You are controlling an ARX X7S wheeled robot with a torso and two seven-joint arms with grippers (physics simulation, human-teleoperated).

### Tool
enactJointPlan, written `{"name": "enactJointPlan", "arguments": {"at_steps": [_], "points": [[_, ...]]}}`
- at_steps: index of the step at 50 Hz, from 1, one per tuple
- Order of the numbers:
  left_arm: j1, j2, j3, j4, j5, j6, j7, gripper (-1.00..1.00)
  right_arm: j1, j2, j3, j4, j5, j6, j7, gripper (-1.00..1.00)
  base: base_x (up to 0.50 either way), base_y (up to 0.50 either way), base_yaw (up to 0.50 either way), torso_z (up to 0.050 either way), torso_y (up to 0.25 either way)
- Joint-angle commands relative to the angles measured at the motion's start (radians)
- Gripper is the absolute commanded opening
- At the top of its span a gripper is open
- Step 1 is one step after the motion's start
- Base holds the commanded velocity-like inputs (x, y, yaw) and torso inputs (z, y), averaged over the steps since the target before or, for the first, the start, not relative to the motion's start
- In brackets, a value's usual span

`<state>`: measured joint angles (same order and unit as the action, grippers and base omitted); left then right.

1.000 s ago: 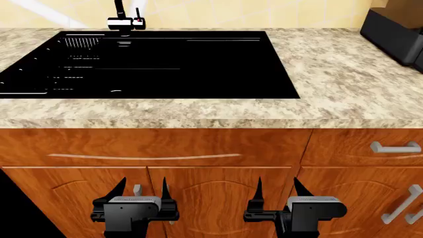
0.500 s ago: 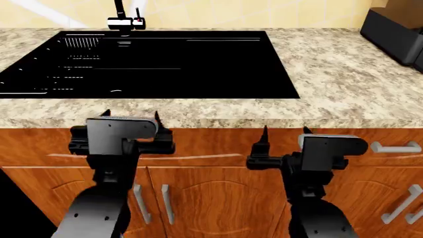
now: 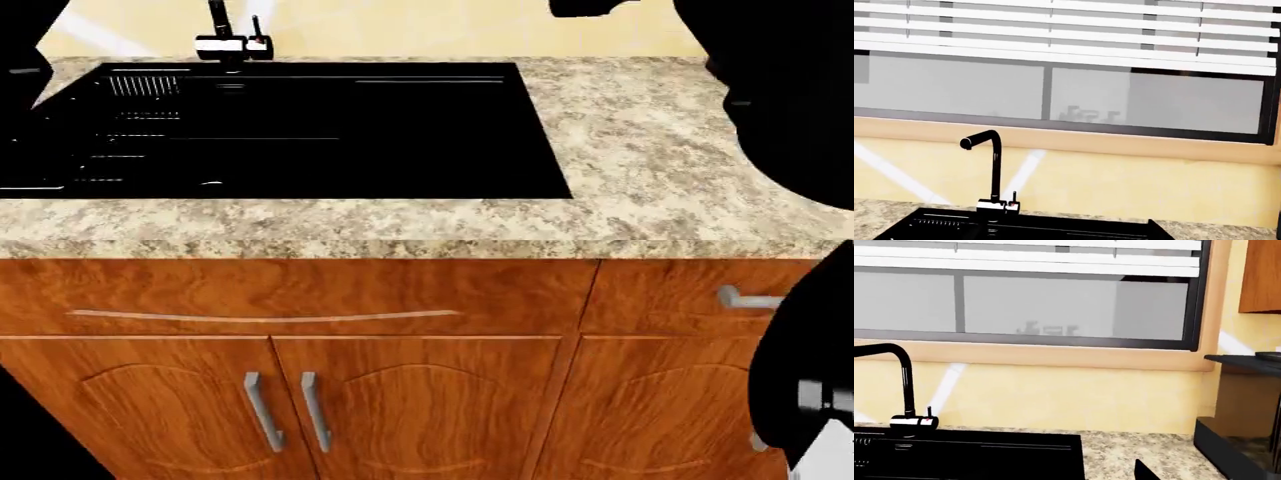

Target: Move the drinks to the dining counter.

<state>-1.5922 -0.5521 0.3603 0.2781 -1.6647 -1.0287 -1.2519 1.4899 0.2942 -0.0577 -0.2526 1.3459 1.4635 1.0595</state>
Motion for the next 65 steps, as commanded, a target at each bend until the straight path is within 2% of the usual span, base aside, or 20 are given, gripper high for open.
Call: {"name": "enactJointPlan", "arguments": {"at_steps": [1, 65], "points": [[-0.113, -0.052, 0.013, -0.036, -0.256, 0.004, -0.131, 1.0, 0.146, 0.074, -0.033, 0.055, 0.242, 0.044, 0.156, 1.0, 0.0, -0.5, 0.0, 0.0, 0.0], [-0.129, -0.072, 0.028, -0.028, -0.266, 0.047, -0.112, 1.0, 0.155, 0.146, -0.142, 0.056, 0.29, -0.065, 0.144, 1.0, 0.0, -0.5, 0.0, 0.0, 0.0]]}}
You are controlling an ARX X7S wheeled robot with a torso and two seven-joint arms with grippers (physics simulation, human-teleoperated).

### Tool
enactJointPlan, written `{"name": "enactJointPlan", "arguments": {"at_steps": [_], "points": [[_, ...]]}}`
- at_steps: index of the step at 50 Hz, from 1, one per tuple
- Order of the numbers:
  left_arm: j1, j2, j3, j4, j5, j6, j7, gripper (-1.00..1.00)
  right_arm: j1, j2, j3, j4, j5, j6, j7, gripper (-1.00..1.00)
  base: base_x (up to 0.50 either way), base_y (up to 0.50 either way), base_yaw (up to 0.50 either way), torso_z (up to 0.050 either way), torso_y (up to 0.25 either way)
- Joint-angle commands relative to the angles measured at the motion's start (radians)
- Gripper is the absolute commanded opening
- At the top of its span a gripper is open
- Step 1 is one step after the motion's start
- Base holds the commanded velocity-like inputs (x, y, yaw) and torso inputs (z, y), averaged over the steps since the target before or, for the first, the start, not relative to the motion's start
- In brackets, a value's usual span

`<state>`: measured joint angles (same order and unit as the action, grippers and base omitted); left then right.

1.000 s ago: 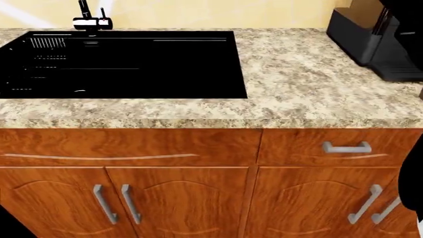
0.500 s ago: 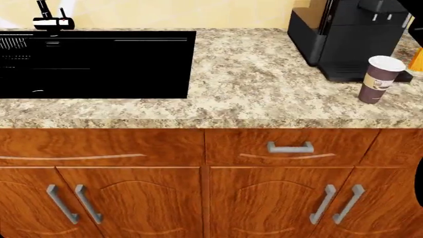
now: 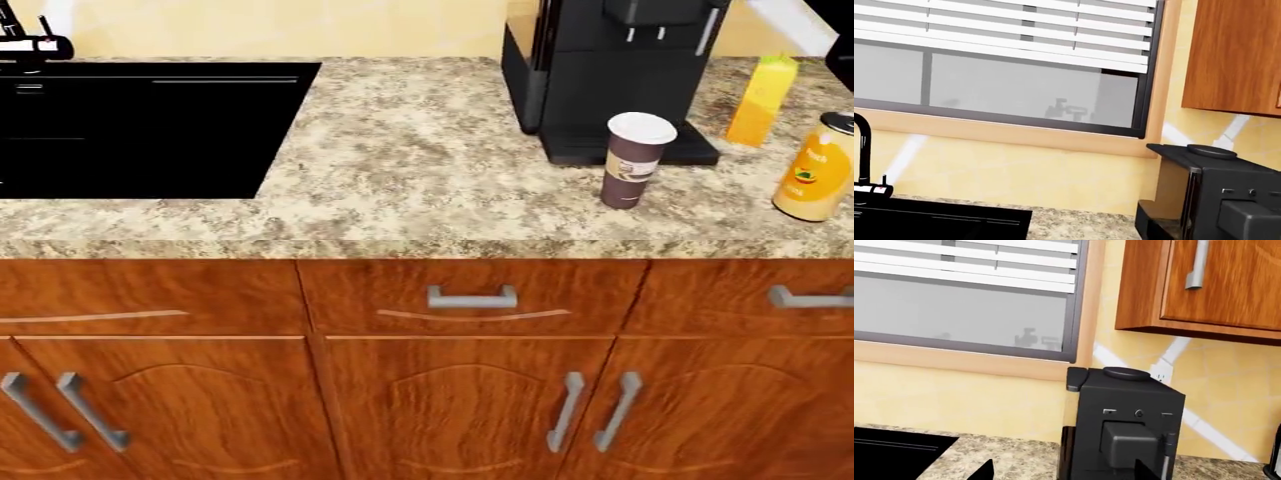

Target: Move the drinks to the dining counter.

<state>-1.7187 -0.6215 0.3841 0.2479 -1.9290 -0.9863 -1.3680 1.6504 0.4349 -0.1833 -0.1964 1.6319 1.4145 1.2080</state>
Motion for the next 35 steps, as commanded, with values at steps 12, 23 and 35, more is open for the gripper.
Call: {"name": "enactJointPlan", "arguments": {"at_steps": [12, 23, 35], "points": [[-0.005, -0.004, 0.009, 0.002, -0.004, 0.012, 0.006, 1.0, -0.003, 0.016, -0.027, -0.001, 0.011, -0.031, -0.005, 1.0, 0.0, -0.5, 0.0, 0.0, 0.0], [-0.007, -0.006, 0.014, 0.003, -0.007, 0.016, 0.007, 1.0, -0.003, 0.02, -0.038, 0.001, 0.012, -0.046, -0.01, 1.0, 0.0, -0.5, 0.0, 0.0, 0.0], [-0.011, -0.008, 0.019, 0.003, -0.01, 0.021, 0.009, 1.0, -0.005, 0.028, -0.045, 0.0, 0.015, -0.059, -0.011, 1.0, 0.0, -0.5, 0.0, 0.0, 0.0]]}}
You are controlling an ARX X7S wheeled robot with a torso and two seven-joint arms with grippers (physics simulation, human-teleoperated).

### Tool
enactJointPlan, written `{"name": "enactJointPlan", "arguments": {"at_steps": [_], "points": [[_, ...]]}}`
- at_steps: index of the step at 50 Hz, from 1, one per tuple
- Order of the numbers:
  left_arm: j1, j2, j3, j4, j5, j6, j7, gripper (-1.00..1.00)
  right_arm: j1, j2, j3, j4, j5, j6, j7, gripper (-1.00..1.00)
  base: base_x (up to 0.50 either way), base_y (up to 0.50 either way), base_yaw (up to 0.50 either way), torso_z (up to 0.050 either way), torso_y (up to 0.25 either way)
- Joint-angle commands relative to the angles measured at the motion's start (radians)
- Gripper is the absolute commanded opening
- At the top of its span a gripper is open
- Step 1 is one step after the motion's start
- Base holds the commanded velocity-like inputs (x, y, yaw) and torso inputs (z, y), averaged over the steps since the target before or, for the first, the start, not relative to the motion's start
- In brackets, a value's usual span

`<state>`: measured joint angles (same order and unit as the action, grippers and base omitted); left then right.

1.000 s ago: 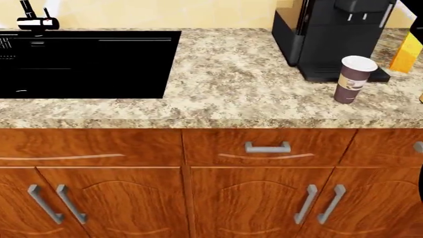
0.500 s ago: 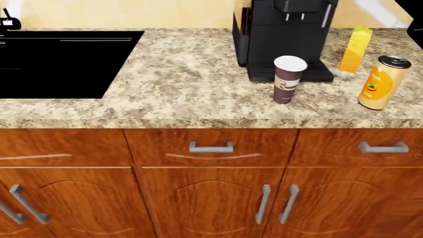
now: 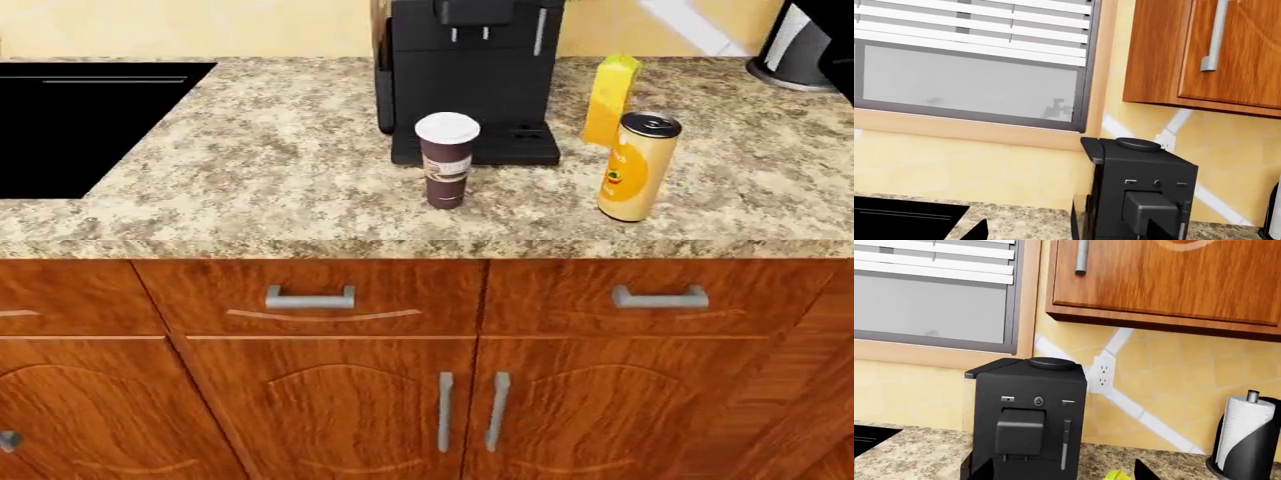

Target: Move the drinks to the dining counter.

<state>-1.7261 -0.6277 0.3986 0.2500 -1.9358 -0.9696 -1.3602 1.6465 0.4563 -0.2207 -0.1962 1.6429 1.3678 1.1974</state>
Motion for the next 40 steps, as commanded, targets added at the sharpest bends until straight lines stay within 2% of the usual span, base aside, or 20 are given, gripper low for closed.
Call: {"name": "enactJointPlan", "arguments": {"at_steps": [1, 14, 15, 21, 40], "points": [[-0.004, -0.002, 0.005, 0.001, -0.004, 0.005, 0.0, 1.0, 0.0, 0.006, -0.008, 0.0, 0.008, -0.013, 0.002, 1.0, 0.0, -0.5, 0.0, 0.0, 0.0], [-0.005, -0.004, 0.01, 0.003, -0.004, 0.012, 0.002, 1.0, -0.005, 0.013, -0.023, -0.007, -0.004, -0.025, -0.014, 1.0, 0.0, -0.5, 0.0, 0.0, 0.0], [-0.004, -0.004, 0.011, 0.003, -0.003, 0.012, 0.003, 1.0, 0.0, 0.016, -0.031, -0.024, -0.04, -0.028, -0.054, 1.0, 0.0, -0.5, 0.0, 0.0, 0.0], [-0.004, -0.004, 0.013, 0.006, -0.009, 0.017, 0.001, 1.0, 0.01, 0.02, -0.032, -0.03, -0.045, -0.037, -0.048, 1.0, 0.02, 0.0, 0.0, 0.0, 0.0], [-0.005, -0.003, 0.023, 0.007, -0.008, 0.025, 0.009, 1.0, 0.014, 0.031, -0.047, -0.014, -0.019, -0.045, -0.027, 1.0, 0.5, 0.0, 0.0, 0.0, 0.0]]}}
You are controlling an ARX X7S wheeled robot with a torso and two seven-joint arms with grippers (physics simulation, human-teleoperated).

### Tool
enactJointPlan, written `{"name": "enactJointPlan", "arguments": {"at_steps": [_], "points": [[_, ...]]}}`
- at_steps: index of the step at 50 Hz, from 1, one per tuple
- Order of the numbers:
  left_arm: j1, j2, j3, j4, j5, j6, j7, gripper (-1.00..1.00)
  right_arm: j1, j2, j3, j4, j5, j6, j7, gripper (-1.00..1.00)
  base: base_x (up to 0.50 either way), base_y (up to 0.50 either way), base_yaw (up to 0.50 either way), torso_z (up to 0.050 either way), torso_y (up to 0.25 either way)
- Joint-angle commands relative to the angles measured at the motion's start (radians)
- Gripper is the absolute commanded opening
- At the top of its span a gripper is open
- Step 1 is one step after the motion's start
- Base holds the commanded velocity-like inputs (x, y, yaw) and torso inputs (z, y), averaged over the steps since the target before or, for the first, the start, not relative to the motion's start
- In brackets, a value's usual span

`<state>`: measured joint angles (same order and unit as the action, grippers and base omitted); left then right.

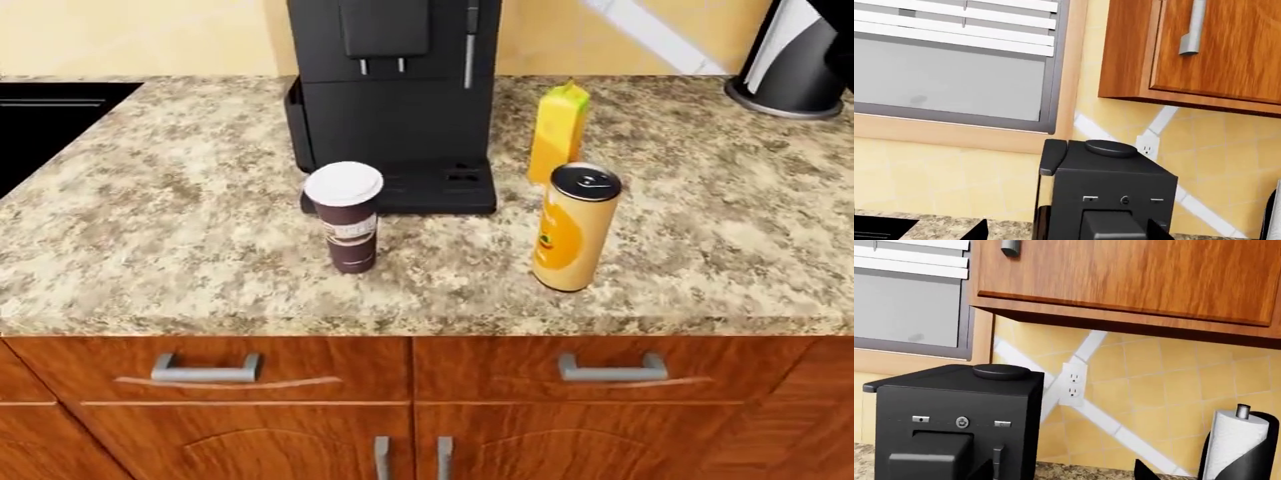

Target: Move the drinks to the dining counter.

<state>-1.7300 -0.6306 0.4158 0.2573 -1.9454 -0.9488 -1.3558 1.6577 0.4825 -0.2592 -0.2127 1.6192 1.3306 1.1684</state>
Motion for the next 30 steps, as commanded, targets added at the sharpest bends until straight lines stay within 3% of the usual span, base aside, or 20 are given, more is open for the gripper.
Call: {"name": "enactJointPlan", "arguments": {"at_steps": [1, 7, 15, 22, 30], "points": [[-0.001, -0.001, 0.005, 0.0, 0.001, 0.005, 0.005, 1.0, 0.002, 0.005, -0.009, 0.003, 0.004, -0.009, 0.001, 1.0, 0.5, 0.0, 0.0, 0.0, 0.0], [-0.003, -0.002, 0.008, 0.0, 0.002, 0.006, 0.006, 1.0, 0.009, 0.005, -0.019, -0.007, -0.007, -0.011, -0.022, 1.0, 0.5, 0.0, 0.0, 0.0, 0.0], [-0.006, -0.007, 0.009, 0.001, -0.004, 0.01, 0.004, 1.0, -0.001, 0.005, -0.023, -0.001, 0.033, -0.016, 0.022, 1.0, 0.0, 0.0, 0.0, 0.0, 0.002], [-0.012, -0.012, 0.009, 0.001, -0.007, 0.014, 0.0, 1.0, -0.022, 0.011, 0.001, -0.012, 0.125, -0.046, 0.094, 1.0, 0.0, 0.0, 0.0, 0.0, 0.0], [-0.011, -0.013, 0.014, -0.001, 0.0, 0.015, 0.006, 1.0, -0.075, 0.052, -0.05, -0.067, 0.375, -0.076, 0.272, 1.0, 0.0, 0.0, 0.0, 0.0, 0.0]]}}
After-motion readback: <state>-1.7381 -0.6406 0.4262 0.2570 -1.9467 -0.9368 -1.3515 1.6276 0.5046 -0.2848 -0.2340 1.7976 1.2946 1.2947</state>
